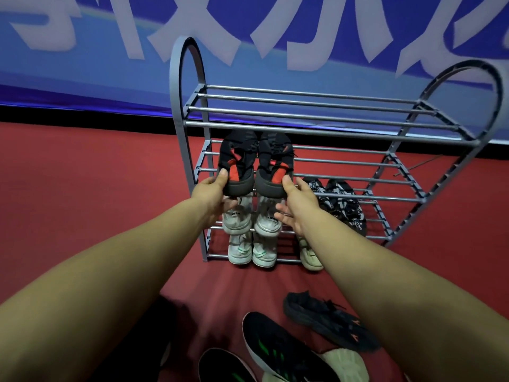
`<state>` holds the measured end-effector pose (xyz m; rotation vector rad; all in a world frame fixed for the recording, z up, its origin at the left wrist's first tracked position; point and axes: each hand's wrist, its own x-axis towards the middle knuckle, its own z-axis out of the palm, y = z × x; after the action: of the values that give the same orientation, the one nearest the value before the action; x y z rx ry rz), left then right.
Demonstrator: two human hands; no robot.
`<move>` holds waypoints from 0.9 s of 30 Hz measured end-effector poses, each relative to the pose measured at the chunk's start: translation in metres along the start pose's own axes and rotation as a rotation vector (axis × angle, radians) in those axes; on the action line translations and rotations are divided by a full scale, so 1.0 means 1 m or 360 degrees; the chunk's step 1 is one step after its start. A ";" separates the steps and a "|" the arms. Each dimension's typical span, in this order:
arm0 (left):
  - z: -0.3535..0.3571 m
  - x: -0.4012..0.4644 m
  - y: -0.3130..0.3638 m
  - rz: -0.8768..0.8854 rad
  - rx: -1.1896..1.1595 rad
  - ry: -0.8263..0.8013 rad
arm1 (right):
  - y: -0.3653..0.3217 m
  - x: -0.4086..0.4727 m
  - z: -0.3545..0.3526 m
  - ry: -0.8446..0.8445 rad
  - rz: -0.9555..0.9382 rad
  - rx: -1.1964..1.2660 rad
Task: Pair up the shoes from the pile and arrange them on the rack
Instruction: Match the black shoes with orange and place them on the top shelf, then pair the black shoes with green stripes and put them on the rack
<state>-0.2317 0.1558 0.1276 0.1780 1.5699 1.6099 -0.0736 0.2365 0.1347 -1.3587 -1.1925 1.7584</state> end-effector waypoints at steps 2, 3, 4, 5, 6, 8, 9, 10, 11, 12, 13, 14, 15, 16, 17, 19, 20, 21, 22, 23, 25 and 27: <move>-0.001 -0.009 -0.005 0.0028 0.0085 0.0013 | 0.003 -0.007 -0.005 -0.0014 -0.0030 -0.0051; 0.000 -0.015 -0.010 0.0076 0.0165 0.0059 | 0.008 -0.012 -0.007 -0.0025 -0.0036 -0.0072; 0.000 -0.021 -0.016 0.0157 0.0320 0.0147 | 0.013 -0.017 -0.010 -0.0042 -0.0039 -0.0089; 0.001 -0.026 -0.023 0.0260 0.0553 0.0254 | 0.019 -0.021 -0.014 -0.0058 -0.0038 -0.0108; 0.004 -0.035 -0.030 0.0354 0.0802 0.0347 | 0.026 -0.026 -0.018 -0.0069 -0.0031 -0.0127; 0.007 -0.051 -0.048 0.0497 0.1102 0.0415 | 0.041 -0.037 -0.026 -0.0107 0.0009 -0.0163; 0.009 -0.058 -0.057 0.0539 0.1148 0.0390 | 0.049 -0.042 -0.029 -0.0126 0.0035 -0.0179; 0.011 -0.066 -0.067 0.0558 0.1168 0.0352 | 0.058 -0.048 -0.033 -0.0134 0.0054 -0.0198; 0.012 -0.071 -0.078 0.0560 0.1180 0.0315 | 0.067 -0.055 -0.038 -0.0133 0.0074 -0.0217; 0.013 -0.077 -0.090 0.0550 0.1204 0.0274 | 0.076 -0.062 -0.043 -0.0128 0.0100 -0.0214; 0.013 -0.083 -0.104 0.0532 0.1216 0.0220 | 0.086 -0.069 -0.048 -0.0119 0.0143 -0.0187; 0.013 -0.090 -0.118 0.0500 0.1208 0.0159 | 0.096 -0.076 -0.054 -0.0109 0.0196 -0.0154; 0.012 -0.097 -0.133 0.0458 0.1175 0.0099 | 0.107 -0.083 -0.060 -0.0096 0.0249 -0.0143; 0.010 -0.105 -0.148 0.0401 0.1142 0.0038 | 0.118 -0.090 -0.067 -0.0080 0.0298 -0.0157; 0.008 -0.112 -0.162 0.0366 0.1121 -0.0011 | 0.130 -0.096 -0.075 -0.0067 0.0339 -0.0186; 0.001 -0.125 -0.191 0.0304 0.1125 -0.0060 | 0.156 -0.109 -0.091 -0.0059 0.0402 -0.0272; -0.003 -0.131 -0.205 0.0260 0.1120 -0.0067 | 0.170 -0.114 -0.099 -0.0050 0.0439 -0.0322; -0.009 -0.136 -0.219 0.0221 0.1102 -0.0065 | 0.184 -0.119 -0.107 -0.0037 0.0485 -0.0359; -0.015 -0.142 -0.232 0.0166 0.1086 -0.0060 | 0.198 -0.124 -0.115 -0.0020 0.0538 -0.0372; -0.022 -0.145 -0.246 0.0118 0.1060 -0.0045 | 0.211 -0.128 -0.121 -0.0001 0.0580 -0.0372; -0.036 -0.151 -0.269 -0.0007 0.1035 -0.0013 | 0.235 -0.136 -0.132 0.0015 0.0616 -0.0393; -0.048 -0.155 -0.284 -0.0091 0.1160 0.0024 | 0.260 -0.140 -0.143 0.0054 0.0586 -0.0494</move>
<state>-0.0336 -0.0246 -0.0605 0.5009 2.0912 0.9327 0.1182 0.0493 -0.0547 -1.8831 -1.2997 1.8363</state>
